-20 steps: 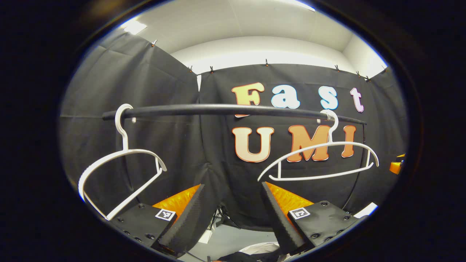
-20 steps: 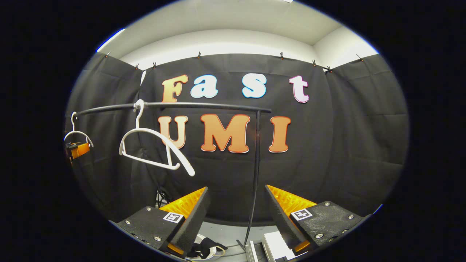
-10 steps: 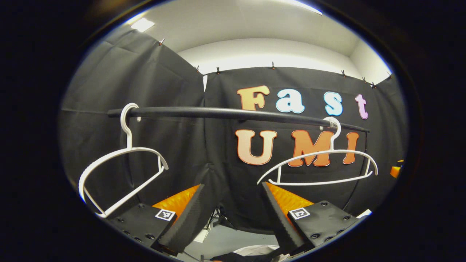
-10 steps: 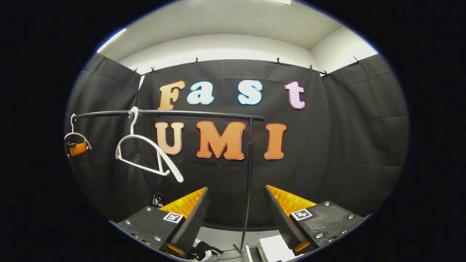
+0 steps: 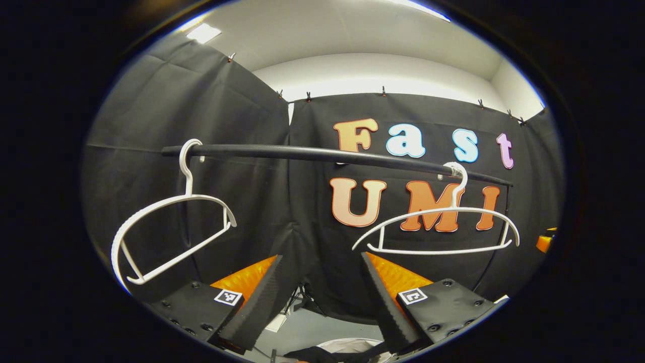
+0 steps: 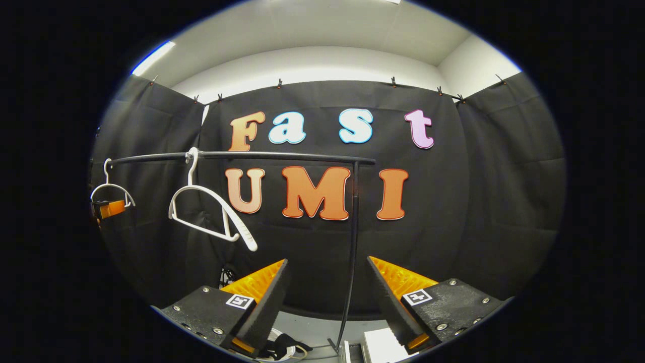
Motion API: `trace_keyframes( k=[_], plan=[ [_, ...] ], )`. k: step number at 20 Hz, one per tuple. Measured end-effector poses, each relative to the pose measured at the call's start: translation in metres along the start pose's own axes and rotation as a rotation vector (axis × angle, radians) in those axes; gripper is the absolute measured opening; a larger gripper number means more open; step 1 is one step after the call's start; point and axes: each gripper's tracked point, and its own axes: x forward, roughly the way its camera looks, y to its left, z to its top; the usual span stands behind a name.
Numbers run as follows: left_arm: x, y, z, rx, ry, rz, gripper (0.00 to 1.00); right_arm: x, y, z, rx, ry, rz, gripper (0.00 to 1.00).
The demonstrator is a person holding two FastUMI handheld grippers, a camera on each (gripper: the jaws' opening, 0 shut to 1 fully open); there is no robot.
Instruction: Grasp the clothes on the hanger with both hands and then place them into the laundry hamper below.
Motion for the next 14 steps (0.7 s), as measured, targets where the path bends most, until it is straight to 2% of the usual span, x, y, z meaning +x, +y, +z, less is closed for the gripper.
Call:
trace_keyframes(
  k=[4, 14],
  plan=[
    [-0.003, 0.01, 0.001, 0.002, 0.004, -0.004, 0.93, -0.004, 0.015, 0.003, 0.002, -0.008, -0.002, 0.92],
    [-0.01, 0.041, 0.004, 0.019, -0.013, -0.058, 0.94, -0.04, 0.052, 0.006, -0.002, -0.034, -0.074, 0.92]
  ],
)
